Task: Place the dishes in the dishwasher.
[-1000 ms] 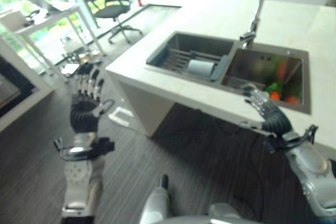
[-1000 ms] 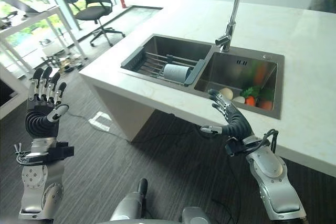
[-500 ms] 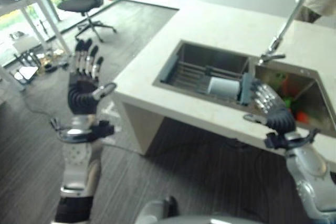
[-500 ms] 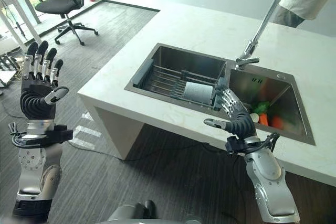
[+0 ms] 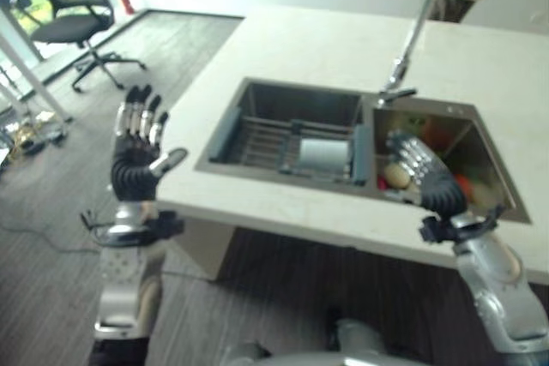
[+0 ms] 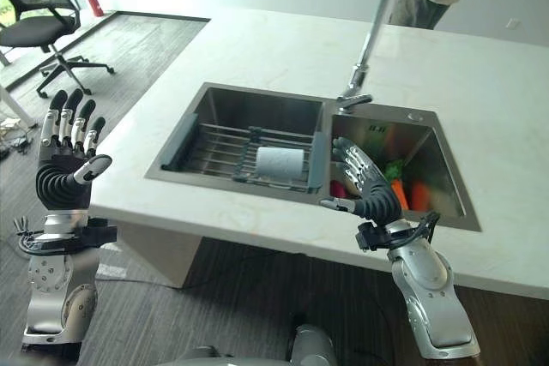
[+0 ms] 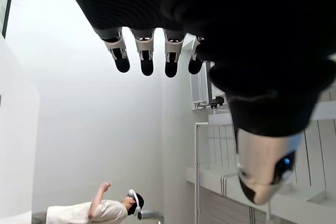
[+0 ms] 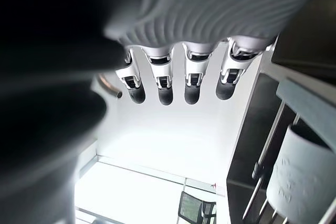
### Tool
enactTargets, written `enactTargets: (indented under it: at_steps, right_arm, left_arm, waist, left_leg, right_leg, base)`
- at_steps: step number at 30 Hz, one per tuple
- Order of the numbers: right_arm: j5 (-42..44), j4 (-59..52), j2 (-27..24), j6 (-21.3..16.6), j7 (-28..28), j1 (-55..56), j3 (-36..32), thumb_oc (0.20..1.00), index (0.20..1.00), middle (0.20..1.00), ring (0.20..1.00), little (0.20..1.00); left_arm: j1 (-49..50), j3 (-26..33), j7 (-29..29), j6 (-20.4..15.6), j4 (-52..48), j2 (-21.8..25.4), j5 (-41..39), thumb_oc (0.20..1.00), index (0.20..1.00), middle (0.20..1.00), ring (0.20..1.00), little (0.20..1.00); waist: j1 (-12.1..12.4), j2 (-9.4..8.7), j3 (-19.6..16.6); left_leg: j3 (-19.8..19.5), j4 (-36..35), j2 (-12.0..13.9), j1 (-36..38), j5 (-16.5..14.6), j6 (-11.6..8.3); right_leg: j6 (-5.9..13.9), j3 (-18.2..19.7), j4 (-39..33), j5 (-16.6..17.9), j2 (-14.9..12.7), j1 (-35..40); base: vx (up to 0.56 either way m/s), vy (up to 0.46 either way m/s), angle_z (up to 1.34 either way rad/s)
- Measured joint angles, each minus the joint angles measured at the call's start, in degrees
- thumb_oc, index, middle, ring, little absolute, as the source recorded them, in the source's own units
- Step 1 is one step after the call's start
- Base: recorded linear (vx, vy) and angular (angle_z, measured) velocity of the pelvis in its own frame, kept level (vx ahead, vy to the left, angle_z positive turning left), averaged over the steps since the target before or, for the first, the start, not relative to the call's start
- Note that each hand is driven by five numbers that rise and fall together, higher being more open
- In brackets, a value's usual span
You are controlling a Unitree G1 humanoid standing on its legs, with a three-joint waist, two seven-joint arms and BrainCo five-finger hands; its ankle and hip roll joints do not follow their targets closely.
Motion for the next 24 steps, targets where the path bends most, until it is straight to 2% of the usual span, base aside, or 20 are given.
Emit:
enactTargets:
  at_steps: [2,4,5,6,7,8,9,10,11,12,13,14,15,17,18,19,21,24]
  right_arm:
    - [0.00,1.62,-0.33,0.03,-0.31,1.04,-0.34,1.000,1.000,1.000,1.000,1.000]
    - [0.00,1.66,-0.85,0.01,-0.31,1.10,-1.50,1.000,1.000,1.000,1.000,1.000]
    - [-0.01,1.67,-1.41,0.00,-0.30,1.07,-1.73,1.000,1.000,1.000,1.000,1.000]
    - [-0.04,2.77,-1.12,0.00,-0.19,1.07,-1.62,1.000,1.000,1.000,1.000,1.000]
    - [-0.10,3.86,-1.02,0.05,-0.19,1.16,-1.59,1.000,1.000,1.000,1.000,1.000]
    - [-0.45,3.57,-1.17,-0.01,-0.18,1.06,-1.46,1.000,1.000,1.000,1.000,1.000]
    - [-0.47,3.61,-1.24,-0.07,-0.16,0.69,-1.42,1.000,1.000,1.000,1.000,1.000]
    - [-0.49,3.97,-1.17,-0.10,-0.12,0.34,-1.20,1.000,1.000,1.000,1.000,1.000]
    - [-0.54,4.76,-1.50,-0.06,-0.07,-0.13,-1.39,1.000,1.000,1.000,1.000,1.000]
    - [-1.17,3.76,-2.23,0.20,0.30,0.81,-1.90,1.000,1.000,1.000,1.000,1.000]
    - [-1.24,3.60,-2.22,0.24,0.69,1.13,-1.79,1.000,1.000,1.000,1.000,1.000]
    - [-1.75,3.69,-2.56,0.40,0.59,0.67,-1.52,1.000,1.000,1.000,1.000,1.000]
    - [-2.08,3.31,-2.82,0.49,0.60,0.53,-1.58,1.000,1.000,1.000,1.000,1.000]
    - [-2.04,2.23,-5.05,0.89,0.48,0.93,-3.43,1.000,1.000,1.000,1.000,1.000]
    - [-2.04,1.78,-3.94,1.00,0.48,1.38,-3.96,1.000,1.000,1.000,1.000,1.000]
    - [-2.07,1.57,-3.06,1.09,0.63,1.45,-3.72,1.000,1.000,1.000,1.000,1.000]
    - [-2.12,1.40,0.30,1.13,0.58,1.50,-2.69,1.000,1.000,1.000,1.000,1.000]
    - [-2.16,1.32,1.15,1.28,0.64,0.68,-1.03,1.000,1.000,1.000,1.000,1.000]
  left_arm:
    - [0.19,0.03,-0.58,0.37,-0.62,-0.23,-1.50,1.000,1.000,1.000,1.000,1.000]
    - [0.58,-0.62,-4.10,2.58,-0.77,-0.44,-5.77,1.000,1.000,1.000,1.000,1.000]
    - [1.09,-0.65,-4.63,2.57,-0.78,-0.43,-6.50,1.000,1.000,1.000,1.000,1.000]
    - [1.47,-1.06,-4.91,2.58,-0.70,-0.57,-7.68,1.000,1.000,1.000,1.000,1.000]
    - [1.45,-1.06,-5.27,2.48,-0.94,-2.17,-7.67,1.000,1.000,1.000,1.000,1.000]
    - [1.77,-0.99,-5.74,2.30,-1.07,-2.80,-7.66,1.000,1.000,1.000,1.000,1.000]
    - [1.79,-0.97,-5.94,2.24,-1.07,-2.73,-7.67,1.000,1.000,1.000,1.000,1.000]
    - [1.90,-1.04,-6.11,2.02,-0.93,-2.75,-7.74,1.000,1.000,1.000,1.000,1.000]
    - [1.81,-1.35,-6.22,1.96,-0.86,-3.34,-7.88,1.000,1.000,1.000,1.000,1.000]
    - [1.36,-1.01,-6.32,1.74,-0.68,-3.45,-7.92,1.000,1.000,1.000,1.000,1.000]
    - [1.48,-0.76,-6.30,1.74,-0.81,-3.42,-7.93,1.000,1.000,1.000,1.000,1.000]
    - [1.04,-0.92,-6.20,1.58,-0.89,-4.05,-7.86,1.000,1.000,1.000,1.000,1.000]
    - [0.53,-0.96,-6.22,1.44,-0.74,-3.98,-7.85,1.000,1.000,1.000,1.000,1.000]
    - [-1.63,-0.94,-6.16,1.30,-0.67,-1.87,-7.86,1.000,1.000,1.000,1.000,1.000]
    - [-2.77,-0.50,-6.18,1.25,-0.64,-1.33,-7.85,1.000,1.000,1.000,1.000,1.000]
    - [-2.80,-0.02,-6.17,1.20,-0.74,-1.26,-7.86,1.000,1.000,1.000,1.000,1.000]
    - [-2.64,1.39,-6.04,1.22,-0.77,-0.97,-7.84,1.000,1.000,1.000,1.000,1.000]
    - [-2.85,1.30,-5.99,1.25,-0.87,1.45,-7.28,1.000,1.000,1.000,1.000,1.000]
  waist:
    - [-1.29,1.21,-0.50]
    - [-1.63,2.38,-0.43]
    - [-1.53,2.93,-0.36]
    - [-0.97,2.32,0.00]
    - [0.41,1.00,0.75]
    - [1.80,0.48,0.96]
    - [1.65,0.99,0.87]
    - [1.84,1.77,0.95]
    - [1.77,4.38,0.86]
    - [1.22,4.04,2.52]
    - [1.72,3.86,2.73]
    - [1.23,3.78,2.78]
    - [1.84,3.86,2.54]
    - [0.91,4.79,1.97]
    - [0.60,3.71,1.80]
    - [0.62,2.72,1.61]
    - [0.94,0.70,0.60]
    - [1.32,-0.88,-0.36]
  left_leg:
    - [0.01,-3.62,2.09,3.54,0.98,-1.59]
    - [0.65,-5.57,3.72,5.45,2.16,-3.11]
    - [0.57,-5.68,4.08,6.10,2.94,-4.06]
    - [0.41,-3.61,3.83,5.84,5.72,-8.16]
    - [0.27,2.30,3.61,3.30,8.03,-8.61]
    - [-1.52,4.05,2.84,0.41,7.54,-7.56]
    - [-1.75,2.51,2.86,-0.72,7.01,-6.50]
    - [-2.46,0.46,3.25,-2.60,6.60,-5.68]
    - [-3.60,-0.48,5.81,-5.15,6.47,-5.47]
    - [-7.12,-1.58,9.79,-8.82,6.19,-7.43]
    - [-7.33,-4.50,9.58,-9.09,6.32,-7.26]
    - [-9.28,-4.76,8.59,-9.46,6.12,-7.54]
    - [-8.38,-4.59,8.32,-9.59,6.15,-6.82]
    - [-3.96,-5.97,8.59,-7.71,6.92,-5.98]
    - [-2.74,-6.76,6.82,-7.07,8.95,-6.48]
    - [-2.01,-6.48,5.58,-6.83,9.08,-6.28]
    - [-0.45,-5.74,2.71,-5.97,10.78,-2.73]
    - [0.29,-3.42,0.46,-6.21,9.09,-0.91]
  right_leg:
    - [-1.67,-0.86,2.81,-4.17,2.36,0.62]
    - [-3.67,-1.16,4.47,-6.79,4.14,0.65]
    - [-4.28,-1.15,4.42,-7.29,4.63,0.85]
    - [-4.93,-0.57,3.09,-7.70,4.40,2.16]
    - [-4.40,1.48,0.68,-7.25,4.32,4.48]
    - [-2.90,2.24,-1.24,-5.37,3.77,5.63]
    - [-2.50,1.91,-2.17,-5.13,4.00,5.49]
    - [-0.43,1.68,-3.77,-5.27,4.44,5.73]
    - [4.34,-0.22,-0.72,-7.82,5.07,4.74]
    - [-2.26,2.74,7.09,-10.34,3.91,2.23]
    - [-2.89,3.93,6.74,-10.64,3.66,2.30]
    - [-0.70,5.30,5.67,-9.26,3.62,3.18]
    - [0.03,5.44,4.42,-8.77,3.22,3.54]
    - [0.20,5.38,4.51,-8.73,2.55,3.67]
    - [1.37,6.05,4.16,-9.22,0.38,3.79]
    - [2.37,6.51,3.66,-9.07,-0.87,4.06]
    - [4.45,6.36,0.45,-7.64,-4.39,6.52]
    - [7.10,5.38,-2.94,-5.77,-6.62,9.08]
  base:
    - [0.15,-0.244,-0.14]
    - [0.18,-0.213,-0.11]
    - [0.15,-0.124,-0.09]
    - [0.08,0.020,-0.30]
    - [0.05,0.124,-0.50]
    - [0.07,0.234,-0.48]
    - [0.06,0.208,-0.30]
    - [0.06,0.236,-0.09]
    - [0.06,0.174,-0.05]
    - [0.12,0.364,-0.22]
    - [0.10,0.402,-0.33]
    - [0.10,0.435,-0.53]
    - [0.05,0.282,-0.43]
    - [0.08,0.220,-0.16]
    - [0.07,0.177,0.01]
    - [0.05,0.135,-0.05]
    - [0.03,0.136,-0.09]
    - [0.02,0.116,0.07]
